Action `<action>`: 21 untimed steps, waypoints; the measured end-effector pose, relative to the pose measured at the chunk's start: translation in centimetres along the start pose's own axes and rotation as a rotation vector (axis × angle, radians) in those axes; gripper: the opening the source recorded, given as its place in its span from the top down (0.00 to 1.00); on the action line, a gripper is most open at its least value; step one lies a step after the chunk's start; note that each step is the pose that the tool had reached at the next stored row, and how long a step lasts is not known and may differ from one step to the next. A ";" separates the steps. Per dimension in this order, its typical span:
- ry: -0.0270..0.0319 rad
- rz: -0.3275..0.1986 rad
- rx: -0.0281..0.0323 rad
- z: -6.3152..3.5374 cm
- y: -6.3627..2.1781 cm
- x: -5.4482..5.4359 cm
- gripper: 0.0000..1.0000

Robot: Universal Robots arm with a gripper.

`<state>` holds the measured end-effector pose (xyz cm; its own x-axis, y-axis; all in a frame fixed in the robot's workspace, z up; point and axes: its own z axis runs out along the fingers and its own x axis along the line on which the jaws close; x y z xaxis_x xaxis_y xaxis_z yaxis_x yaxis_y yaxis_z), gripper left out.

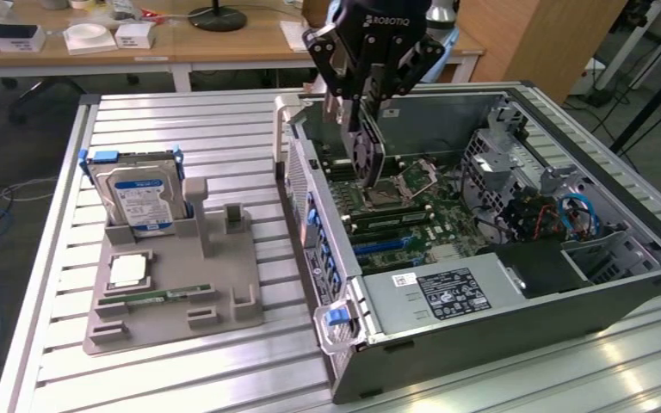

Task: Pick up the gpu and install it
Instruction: 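Pick up the gpu and move the gpu toward the slot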

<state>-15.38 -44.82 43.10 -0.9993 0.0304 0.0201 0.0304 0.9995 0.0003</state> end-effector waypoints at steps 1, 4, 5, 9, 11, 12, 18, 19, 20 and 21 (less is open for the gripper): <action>0.0000 -0.001 0.0001 0.00 0.00 -0.1 0.74; -0.0001 -0.003 0.0001 0.00 0.02 -0.3 0.74; 0.0000 -0.004 0.0001 -0.01 0.02 -0.4 0.74; 0.0000 -0.008 0.0002 -0.01 0.04 -0.8 0.74; 0.0000 -0.010 0.0002 -0.01 0.05 -0.9 0.74; 0.0000 -0.010 0.0003 -0.02 0.05 -1.0 0.74; 0.0000 -0.016 0.0004 -0.02 0.08 -1.6 0.74; -0.0001 -0.017 0.0004 -0.02 0.08 -1.6 0.74; 0.0000 -0.018 0.0004 -0.03 0.09 -1.7 0.74; 0.0000 -0.018 0.0004 -0.03 0.09 -1.8 0.74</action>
<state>-13.56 -44.78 43.10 -0.9997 0.0120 0.0200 0.0120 0.9999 0.0002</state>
